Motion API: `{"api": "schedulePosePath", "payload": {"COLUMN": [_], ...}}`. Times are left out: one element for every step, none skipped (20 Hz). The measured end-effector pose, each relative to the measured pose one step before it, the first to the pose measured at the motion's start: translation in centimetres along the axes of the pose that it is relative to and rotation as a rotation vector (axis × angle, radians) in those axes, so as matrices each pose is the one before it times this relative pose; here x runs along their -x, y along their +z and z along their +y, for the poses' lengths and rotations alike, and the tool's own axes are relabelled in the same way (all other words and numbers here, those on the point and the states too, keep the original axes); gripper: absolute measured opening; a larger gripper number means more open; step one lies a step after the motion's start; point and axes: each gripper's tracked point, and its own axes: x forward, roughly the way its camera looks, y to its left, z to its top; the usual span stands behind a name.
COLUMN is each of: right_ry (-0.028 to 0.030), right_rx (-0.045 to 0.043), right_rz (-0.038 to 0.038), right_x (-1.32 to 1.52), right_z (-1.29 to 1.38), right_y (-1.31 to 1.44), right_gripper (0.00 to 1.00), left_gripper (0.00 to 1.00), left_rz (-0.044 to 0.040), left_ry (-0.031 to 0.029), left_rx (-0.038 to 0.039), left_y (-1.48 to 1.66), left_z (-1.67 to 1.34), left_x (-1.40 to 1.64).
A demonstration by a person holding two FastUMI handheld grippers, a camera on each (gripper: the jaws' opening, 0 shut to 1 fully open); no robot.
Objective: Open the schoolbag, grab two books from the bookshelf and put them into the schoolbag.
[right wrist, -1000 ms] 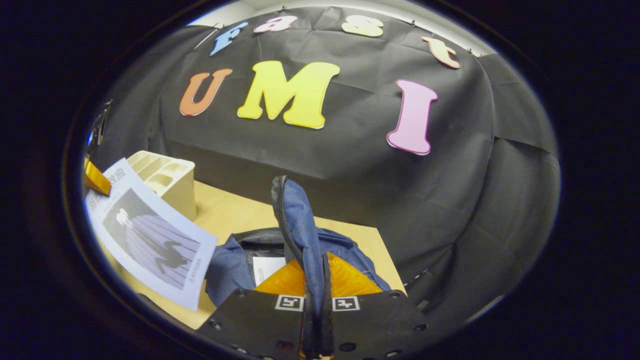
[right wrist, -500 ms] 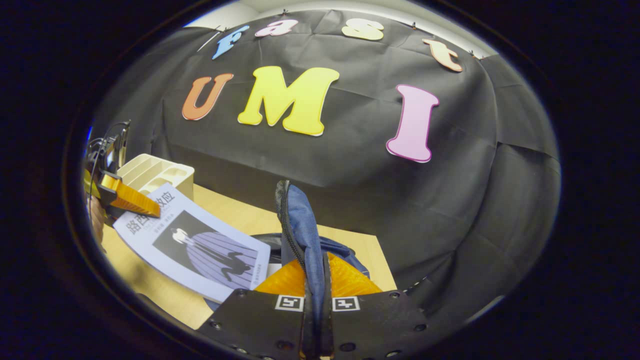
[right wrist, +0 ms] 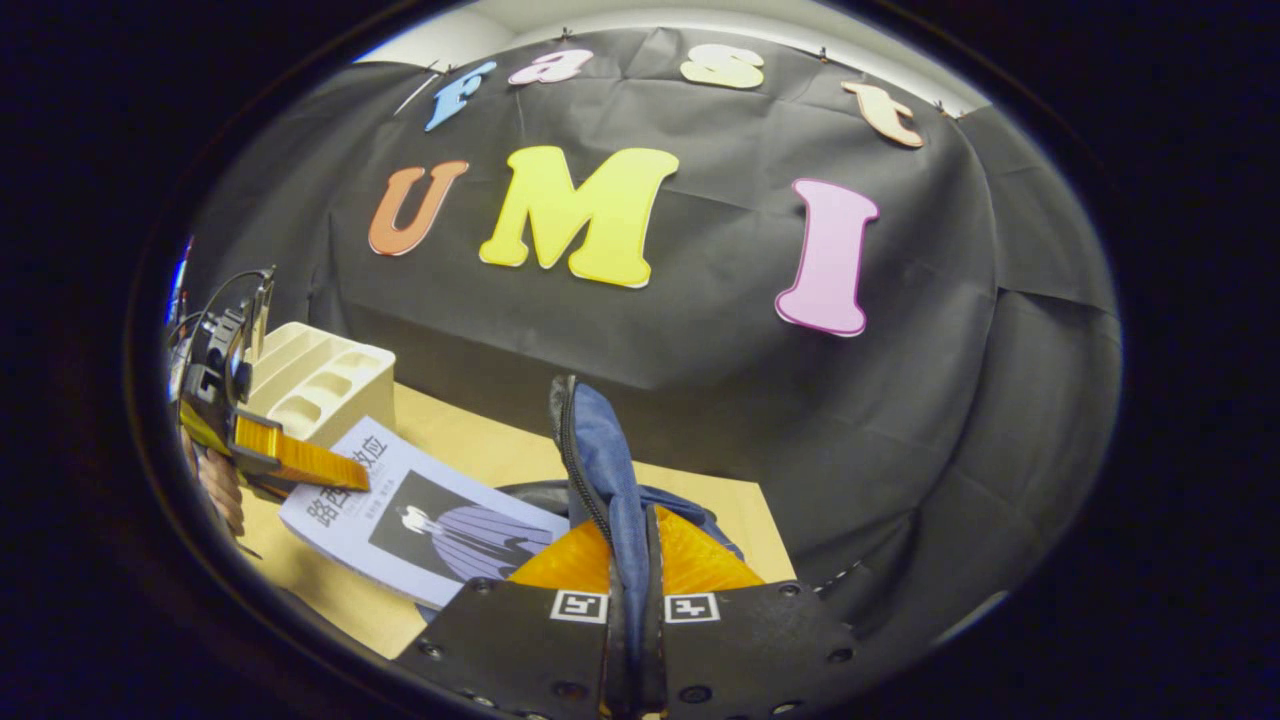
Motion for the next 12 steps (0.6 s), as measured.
{"api": "schedulePosePath", "payload": {"right_ry": [-0.00010,-0.00052,-0.00071,-0.00094,-0.00500,-0.00594,-0.00019,0.00183,0.00095,-0.00009,0.00434,0.00349], "right_rx": [-0.00097,-0.00228,-0.00233,0.00301,0.00489,0.00122,-0.00150,-0.00301,-0.00309,-0.00533,-0.00620,-0.00640], "right_rz": [-0.00522,-0.00594,-0.00458,-0.00392,-0.01031,-0.01023,-0.00812,-0.00658,-0.00670,-0.00386,-0.00460,-0.00455], "right_x": [0.159,-0.022,0.016,0.077,0.002,0.152,0.153,0.133,0.030,0.069,-0.005,-0.056], "right_z": [-0.003,0.055,-0.051,-0.051,-0.163,-0.185,-0.073,0.063,-0.062,-0.114,0.050,0.020], "right_y": [0.186,0.140,0.211,0.069,0.337,0.396,0.240,0.248,0.211,0.113,0.159,0.139], "right_gripper": [0.06,0.06,0.06,0.06,0.06,0.06,0.06,0.06,0.06,0.06,0.06,0.06], "left_gripper": [0.40,0.40,0.40,0.40,0.40,0.40,0.40,0.40,0.40,0.40,0.40,0.41], "left_rz": [0.00504,0.00825,0.01473,-0.00883,-0.02775,-0.02994,-0.01633,-0.00366,0.00041,0.00029,-0.00532,-0.01053], "left_ry": [0.01333,0.00347,-0.00449,0.00127,0.00757,0.00890,0.00372,0.00129,-0.00189,0.00027,0.00383,0.00335], "left_rx": [-0.01505,-0.00157,-0.00403,-0.00059,-0.00625,-0.01568,-0.02443,-0.01654,-0.01078,-0.01986,-0.01225,-0.00765], "left_y": [-0.608,-0.783,-0.833,-0.501,-0.051,-0.044,-0.231,-0.467,-0.337,-0.244,-0.172,-0.151], "left_z": [0.073,-0.181,-0.280,-0.158,-0.102,-0.084,-0.209,-0.162,-0.262,-0.291,-0.149,-0.110], "left_x": [-0.469,-0.699,-0.592,-0.507,-0.583,-0.375,-0.602,-0.536,-0.538,-0.511,-0.653,-0.617]}}
